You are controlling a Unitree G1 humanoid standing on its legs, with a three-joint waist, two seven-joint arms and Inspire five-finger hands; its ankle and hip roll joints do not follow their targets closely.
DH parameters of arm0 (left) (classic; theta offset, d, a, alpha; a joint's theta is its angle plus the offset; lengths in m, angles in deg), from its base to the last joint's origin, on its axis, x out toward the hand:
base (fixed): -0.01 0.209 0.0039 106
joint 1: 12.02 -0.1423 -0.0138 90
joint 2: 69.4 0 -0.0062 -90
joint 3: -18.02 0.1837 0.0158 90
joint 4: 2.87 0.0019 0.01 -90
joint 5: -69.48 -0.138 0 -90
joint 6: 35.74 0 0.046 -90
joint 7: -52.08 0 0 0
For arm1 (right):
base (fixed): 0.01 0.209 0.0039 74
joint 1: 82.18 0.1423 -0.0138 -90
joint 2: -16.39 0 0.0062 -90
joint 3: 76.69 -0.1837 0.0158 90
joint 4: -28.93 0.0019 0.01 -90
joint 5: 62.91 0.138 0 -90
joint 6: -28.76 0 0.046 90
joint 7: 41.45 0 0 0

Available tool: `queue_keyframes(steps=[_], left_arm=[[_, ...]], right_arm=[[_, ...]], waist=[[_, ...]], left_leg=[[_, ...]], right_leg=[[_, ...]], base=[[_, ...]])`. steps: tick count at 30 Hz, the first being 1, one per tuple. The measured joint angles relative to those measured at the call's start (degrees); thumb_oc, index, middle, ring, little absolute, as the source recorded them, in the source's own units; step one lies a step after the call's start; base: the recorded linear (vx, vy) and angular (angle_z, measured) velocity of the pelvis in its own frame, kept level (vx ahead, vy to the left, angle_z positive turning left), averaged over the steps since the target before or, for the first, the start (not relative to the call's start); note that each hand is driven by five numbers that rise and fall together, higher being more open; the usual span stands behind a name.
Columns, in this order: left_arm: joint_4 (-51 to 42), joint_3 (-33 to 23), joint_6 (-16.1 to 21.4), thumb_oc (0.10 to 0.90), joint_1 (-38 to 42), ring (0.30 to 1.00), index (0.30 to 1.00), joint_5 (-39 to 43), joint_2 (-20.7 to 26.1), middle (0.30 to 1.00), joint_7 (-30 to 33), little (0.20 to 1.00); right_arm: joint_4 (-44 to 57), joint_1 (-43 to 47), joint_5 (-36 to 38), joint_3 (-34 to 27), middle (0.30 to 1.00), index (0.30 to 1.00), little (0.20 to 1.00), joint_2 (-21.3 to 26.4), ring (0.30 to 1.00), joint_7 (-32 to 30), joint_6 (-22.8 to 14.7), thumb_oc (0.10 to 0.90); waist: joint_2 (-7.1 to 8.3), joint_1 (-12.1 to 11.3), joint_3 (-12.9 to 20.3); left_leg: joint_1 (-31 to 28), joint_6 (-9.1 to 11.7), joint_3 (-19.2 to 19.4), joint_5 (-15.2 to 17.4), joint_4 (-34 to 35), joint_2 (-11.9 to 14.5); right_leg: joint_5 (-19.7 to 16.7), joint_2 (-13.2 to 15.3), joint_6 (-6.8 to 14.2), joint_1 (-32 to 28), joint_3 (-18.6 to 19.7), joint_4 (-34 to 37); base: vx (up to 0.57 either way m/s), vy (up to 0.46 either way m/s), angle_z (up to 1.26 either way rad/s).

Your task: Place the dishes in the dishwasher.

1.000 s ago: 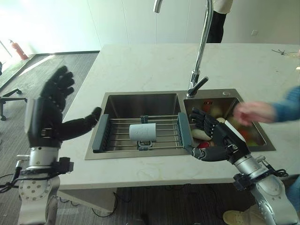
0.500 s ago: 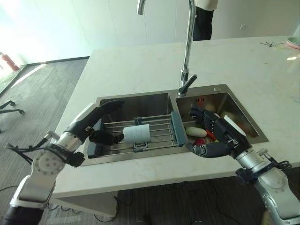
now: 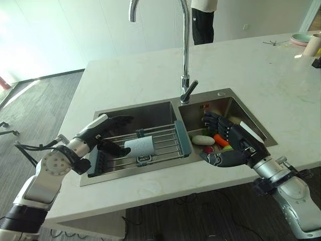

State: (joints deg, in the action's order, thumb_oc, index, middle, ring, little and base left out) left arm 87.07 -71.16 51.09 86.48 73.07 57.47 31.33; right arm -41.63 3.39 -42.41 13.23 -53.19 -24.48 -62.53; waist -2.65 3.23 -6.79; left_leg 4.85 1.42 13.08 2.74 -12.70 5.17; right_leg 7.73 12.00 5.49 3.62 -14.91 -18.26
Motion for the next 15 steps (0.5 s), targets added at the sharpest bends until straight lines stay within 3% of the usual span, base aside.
queue_keyframes(steps=[10,15], left_arm=[[2.0,5.8,-2.0,0.800,1.8,0.900,0.900,-0.6,0.0,0.900,-2.6,0.900],[2.4,5.9,-2.2,0.800,2.2,0.900,0.900,-1.7,0.0,0.900,-3.9,0.900]], right_arm=[[0.0,0.0,0.0,0.0,0.900,0.900,0.900,0.0,0.900,0.0,0.4,0.800],[0.0,0.1,0.0,0.1,0.900,0.900,0.900,0.1,0.900,0.1,0.4,0.800]], waist=[[0.07,1.3,0.0],[0.10,1.4,0.0]], left_leg=[[-0.1,-0.1,1.0,0.1,-0.4,0.5],[-0.8,0.1,2.2,0.3,-0.2,0.9]], right_leg=[[-0.7,-0.4,-0.1,0.3,0.8,0.2],[-0.8,-0.9,-0.3,0.3,1.8,0.2]], base=[[0.00,-0.005,-0.06],[-0.01,-0.006,-0.11]])
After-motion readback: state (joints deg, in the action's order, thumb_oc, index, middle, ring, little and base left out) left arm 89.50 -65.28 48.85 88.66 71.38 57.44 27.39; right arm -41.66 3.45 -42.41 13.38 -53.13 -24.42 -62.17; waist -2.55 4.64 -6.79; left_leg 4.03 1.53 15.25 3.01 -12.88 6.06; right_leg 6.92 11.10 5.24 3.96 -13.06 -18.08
